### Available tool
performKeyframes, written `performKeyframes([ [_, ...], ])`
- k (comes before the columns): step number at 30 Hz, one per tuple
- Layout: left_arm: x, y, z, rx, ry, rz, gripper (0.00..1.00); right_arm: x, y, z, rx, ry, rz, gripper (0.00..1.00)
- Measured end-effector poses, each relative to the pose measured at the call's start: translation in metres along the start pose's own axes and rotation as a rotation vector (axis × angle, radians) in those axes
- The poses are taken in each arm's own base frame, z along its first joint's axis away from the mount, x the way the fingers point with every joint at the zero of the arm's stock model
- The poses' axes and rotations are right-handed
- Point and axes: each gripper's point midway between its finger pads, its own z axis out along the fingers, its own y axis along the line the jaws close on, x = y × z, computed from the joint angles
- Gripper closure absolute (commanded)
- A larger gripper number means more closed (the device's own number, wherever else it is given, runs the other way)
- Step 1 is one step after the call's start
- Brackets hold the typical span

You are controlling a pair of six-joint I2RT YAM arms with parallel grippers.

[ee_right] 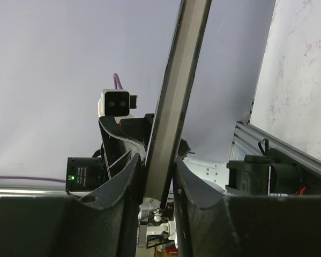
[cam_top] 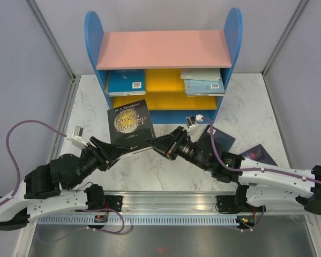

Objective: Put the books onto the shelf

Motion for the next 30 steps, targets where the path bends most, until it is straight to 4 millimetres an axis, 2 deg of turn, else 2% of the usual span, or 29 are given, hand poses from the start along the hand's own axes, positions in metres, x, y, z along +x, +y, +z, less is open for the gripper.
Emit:
performKeyframes([
  [5, -0.003, 0.009, -0.007, -0.04, 0.009, 0.06, 0.41, 0.001, -0.005, 0.0, 0.016, 0.001, -0.013, 1.0],
  [8, -0.004, 0.014, -0.01, -0.049, 0.011, 0.075, 0.3, 0.001, -0.008, 0.0, 0.026, 0.001, -0.026, 1.0],
  [9, -0.006, 0.015, -0.012, -0.049, 0.011, 0.077, 0.24, 0.001, -0.009, 0.0, 0.033, 0.002, -0.031, 1.0],
  [12, -0.009, 0.015, -0.018, -0.038, 0.011, 0.083, 0.2, 0.001, -0.009, 0.0, 0.044, 0.004, -0.047, 1.0],
  [15, -0.014, 0.009, -0.025, -0.02, 0.013, 0.102, 0.2, 0.0, -0.002, 0.0, 0.042, 0.004, -0.059, 1.0],
  [20, -0.025, -0.01, -0.04, 0.029, 0.018, 0.126, 0.18, -0.004, 0.021, 0.001, 0.008, -0.008, -0.073, 1.0],
  [22, -0.028, -0.016, -0.044, 0.042, 0.016, 0.131, 0.15, -0.007, 0.031, 0.001, -0.01, -0.02, -0.075, 1.0],
  [23, -0.029, -0.019, -0.046, 0.048, 0.016, 0.133, 0.1, -0.009, 0.035, 0.001, -0.017, -0.028, -0.076, 1.0],
  [25, -0.03, -0.021, -0.047, 0.055, 0.019, 0.138, 0.09, -0.013, 0.041, 0.002, -0.028, -0.045, -0.076, 1.0],
  [27, -0.03, -0.021, -0.048, 0.052, 0.023, 0.146, 0.0, -0.018, 0.045, 0.002, -0.033, -0.06, -0.076, 1.0],
  [30, -0.027, -0.022, -0.05, 0.05, 0.041, 0.162, 0.0, -0.029, 0.044, 0.005, -0.028, -0.089, -0.076, 1.0],
])
